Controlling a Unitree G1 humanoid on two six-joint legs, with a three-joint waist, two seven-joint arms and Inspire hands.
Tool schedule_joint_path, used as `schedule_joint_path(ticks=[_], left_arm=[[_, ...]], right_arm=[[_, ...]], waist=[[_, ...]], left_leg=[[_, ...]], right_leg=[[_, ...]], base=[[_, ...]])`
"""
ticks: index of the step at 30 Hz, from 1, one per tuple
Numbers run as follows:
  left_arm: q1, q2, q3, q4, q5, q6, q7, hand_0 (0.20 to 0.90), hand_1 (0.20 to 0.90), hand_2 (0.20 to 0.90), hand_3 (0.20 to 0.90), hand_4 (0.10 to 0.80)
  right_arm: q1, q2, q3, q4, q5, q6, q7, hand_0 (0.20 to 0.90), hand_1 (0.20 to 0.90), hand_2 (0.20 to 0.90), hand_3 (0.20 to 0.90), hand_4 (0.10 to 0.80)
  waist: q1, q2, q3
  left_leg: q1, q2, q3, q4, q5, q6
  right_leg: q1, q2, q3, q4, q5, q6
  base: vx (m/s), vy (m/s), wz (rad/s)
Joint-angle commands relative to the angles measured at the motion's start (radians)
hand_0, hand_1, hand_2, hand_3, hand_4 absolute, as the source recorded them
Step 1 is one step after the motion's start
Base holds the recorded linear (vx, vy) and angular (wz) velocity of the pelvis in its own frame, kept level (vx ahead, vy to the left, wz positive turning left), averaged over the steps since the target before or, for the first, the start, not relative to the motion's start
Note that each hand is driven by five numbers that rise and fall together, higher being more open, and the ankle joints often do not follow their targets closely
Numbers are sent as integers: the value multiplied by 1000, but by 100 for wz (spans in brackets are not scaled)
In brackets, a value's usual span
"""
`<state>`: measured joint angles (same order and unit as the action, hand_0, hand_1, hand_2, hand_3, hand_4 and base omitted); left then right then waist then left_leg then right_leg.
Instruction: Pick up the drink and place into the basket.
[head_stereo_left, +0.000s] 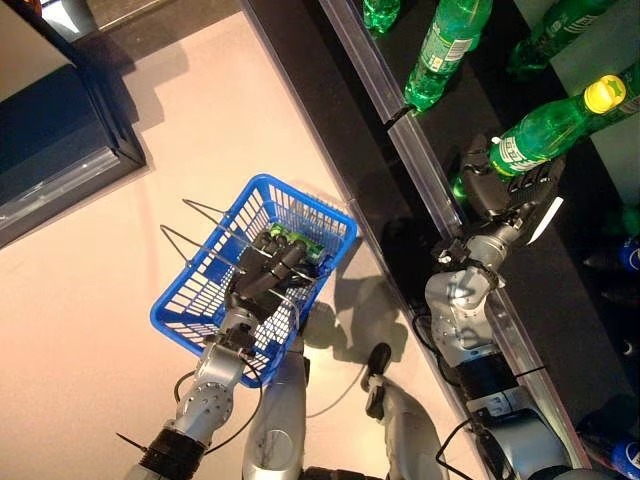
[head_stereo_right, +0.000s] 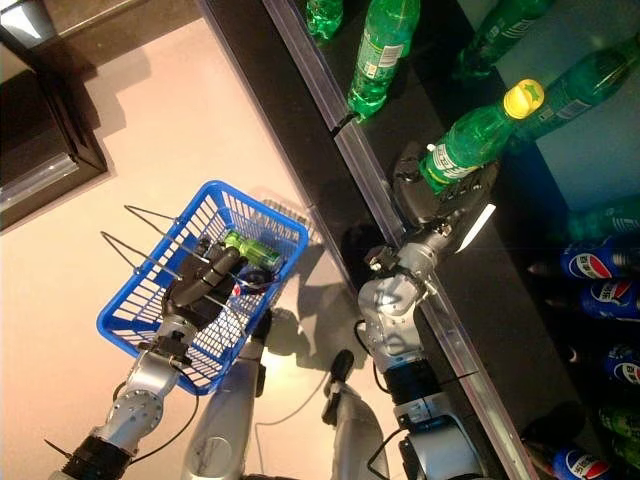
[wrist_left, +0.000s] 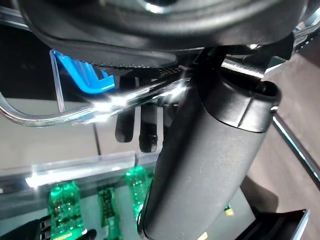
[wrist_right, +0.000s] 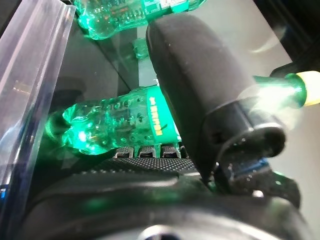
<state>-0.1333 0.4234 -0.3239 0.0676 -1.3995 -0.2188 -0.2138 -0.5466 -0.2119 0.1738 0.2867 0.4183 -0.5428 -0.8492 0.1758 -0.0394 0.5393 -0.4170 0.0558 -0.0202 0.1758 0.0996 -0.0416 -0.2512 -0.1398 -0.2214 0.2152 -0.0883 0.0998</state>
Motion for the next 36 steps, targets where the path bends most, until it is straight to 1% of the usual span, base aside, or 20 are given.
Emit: schedule_joint_path(ticks=[1, 3, 4, 5, 6, 13, 20, 25, 29, 36], left_arm=[[-217, -8, 102, -343, 123, -91, -199, 300, 300, 300, 200, 100], [-227, -5, 102, -340, 121, -89, -190, 300, 300, 300, 200, 100], [-230, -4, 103, -340, 120, -88, -187, 300, 300, 300, 200, 100], [-232, 0, 104, -341, 119, -87, -183, 300, 300, 300, 200, 100], [-236, 3, 103, -340, 118, -88, -180, 300, 300, 300, 200, 100], [-249, 32, 101, -330, 92, -90, -184, 300, 300, 300, 200, 100], [-243, 42, 106, -332, 82, -96, -187, 300, 300, 300, 200, 100], [-238, 31, 108, -337, 86, -100, -185, 300, 300, 300, 200, 100], [-231, 21, 108, -347, 96, -109, -181, 300, 300, 300, 200, 100], [-199, -17, 112, -368, 116, -115, -204, 300, 300, 300, 200, 100]], right_arm=[[-142, -111, -44, -36, -46, -9, 18, 900, 900, 900, 900, 800], [-159, -132, -45, 3, -46, 12, -8, 900, 900, 900, 900, 800], [-163, -137, -45, 11, -40, 12, -11, 867, 867, 867, 862, 762], [-168, -149, -48, 26, -23, 11, -12, 566, 566, 566, 510, 410], [-173, -159, -51, 43, -16, 10, -16, 300, 300, 300, 200, 100], [-233, -237, -52, 154, 37, 10, 7, 300, 300, 300, 200, 100], [-238, -264, -66, 158, 38, -4, 10, 300, 300, 300, 200, 100], [-228, -261, -79, 134, 25, -16, 14, 300, 300, 300, 200, 100], [-206, -250, -88, 74, -3, -18, 2, 300, 300, 300, 200, 100], [-112, -183, -90, -109, -123, -2, 23, 300, 300, 300, 200, 100]], waist=[[15, -6, -19], [16, -6, -19], [16, -5, -19], [16, -6, -19], [16, -6, -19], [21, -4, -19], [16, -4, -19], [9, -3, -19], [1, -1, -19], [-19, 4, -19]], left_leg=[[-13, -33, -109, 145, -144, -36], [-15, -33, -111, 151, -148, -36], [-16, -34, -111, 153, -148, -37], [-17, -34, -113, 154, -150, -36], [-21, -34, -115, 157, -151, -37], [-32, -37, -123, 167, -158, -35], [-34, -38, -126, 174, -162, -35], [-34, -39, -123, 180, -165, -33], [-28, -38, -118, 177, -164, -31], [16, -33, -96, 160, -158, -24]], right_leg=[[11, -61, 18, -127, 215, 86], [7, -63, 18, -123, 214, 87], [6, -63, 18, -123, 214, 87], [5, -62, 17, -122, 214, 87], [3, -63, 16, -121, 214, 88], [-13, -66, 10, -111, 214, 89], [-21, -67, 13, -100, 211, 89], [-29, -68, 20, -89, 207, 89], [-28, -68, 25, -86, 204, 88], [-6, -69, 42, -78, 196, 88]], base=[[27, 0, 10], [25, -1, 15], [18, 1, 10], [0, 0, 0], [0, 0, 0], [2, -2, 1], [0, 0, 0], [0, 0, 0], [-26, 27, -1], [-44, 64, -5]])
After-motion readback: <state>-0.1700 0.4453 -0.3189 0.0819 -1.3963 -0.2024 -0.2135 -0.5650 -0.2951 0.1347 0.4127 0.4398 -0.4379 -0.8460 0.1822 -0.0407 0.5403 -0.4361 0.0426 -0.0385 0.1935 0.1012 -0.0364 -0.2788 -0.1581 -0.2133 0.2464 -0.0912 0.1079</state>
